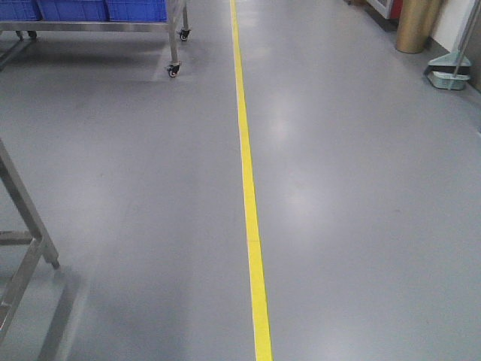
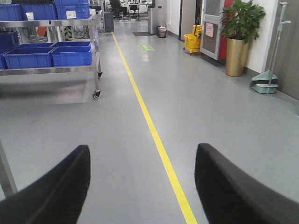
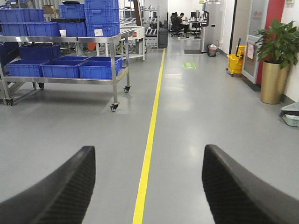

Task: Move and align brake pads A on conveyor
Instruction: 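Drive along the yellow floor line past the green floor sign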

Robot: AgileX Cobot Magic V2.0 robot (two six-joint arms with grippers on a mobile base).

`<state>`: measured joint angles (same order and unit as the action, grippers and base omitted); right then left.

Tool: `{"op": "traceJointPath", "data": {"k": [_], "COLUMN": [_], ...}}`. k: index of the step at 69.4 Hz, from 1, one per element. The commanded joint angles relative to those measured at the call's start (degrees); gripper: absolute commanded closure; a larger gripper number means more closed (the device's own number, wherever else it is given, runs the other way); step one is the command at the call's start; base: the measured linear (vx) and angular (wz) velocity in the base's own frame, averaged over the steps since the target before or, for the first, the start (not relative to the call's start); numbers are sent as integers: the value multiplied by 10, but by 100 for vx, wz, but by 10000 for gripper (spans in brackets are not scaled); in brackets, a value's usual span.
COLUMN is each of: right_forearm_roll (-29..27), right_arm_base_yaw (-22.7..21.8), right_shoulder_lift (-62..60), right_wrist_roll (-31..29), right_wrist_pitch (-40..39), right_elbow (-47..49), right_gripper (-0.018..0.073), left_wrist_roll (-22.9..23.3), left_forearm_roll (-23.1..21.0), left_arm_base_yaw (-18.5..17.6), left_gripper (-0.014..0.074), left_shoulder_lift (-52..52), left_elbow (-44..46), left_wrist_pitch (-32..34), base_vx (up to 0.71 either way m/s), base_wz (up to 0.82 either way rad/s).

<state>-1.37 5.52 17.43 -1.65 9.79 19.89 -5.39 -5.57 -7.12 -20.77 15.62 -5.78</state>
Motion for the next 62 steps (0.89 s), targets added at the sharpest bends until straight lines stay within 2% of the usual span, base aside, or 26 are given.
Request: {"op": "traceJointPath", "data": {"k": [1,62], "right_forearm_roll": [2,2], "right_arm_base_yaw": [-2,-2], "right_shoulder_lift": [6,6], "right_wrist_roll": [-1,-1], "right_wrist_pitch": [-42,-42], "right_elbow": [15,15], "right_gripper": [96,96], "left_wrist_roll": [0,0], "left_forearm_roll": [-1,-1], "left_arm_base_yaw": [-3,-3], "left_gripper": [132,132], "left_shoulder_lift": [-4,-4], "left_elbow": [14,14], "left_wrist_pitch": [47,47], "base_vx": [64,59], "base_wz": [8,3]}}
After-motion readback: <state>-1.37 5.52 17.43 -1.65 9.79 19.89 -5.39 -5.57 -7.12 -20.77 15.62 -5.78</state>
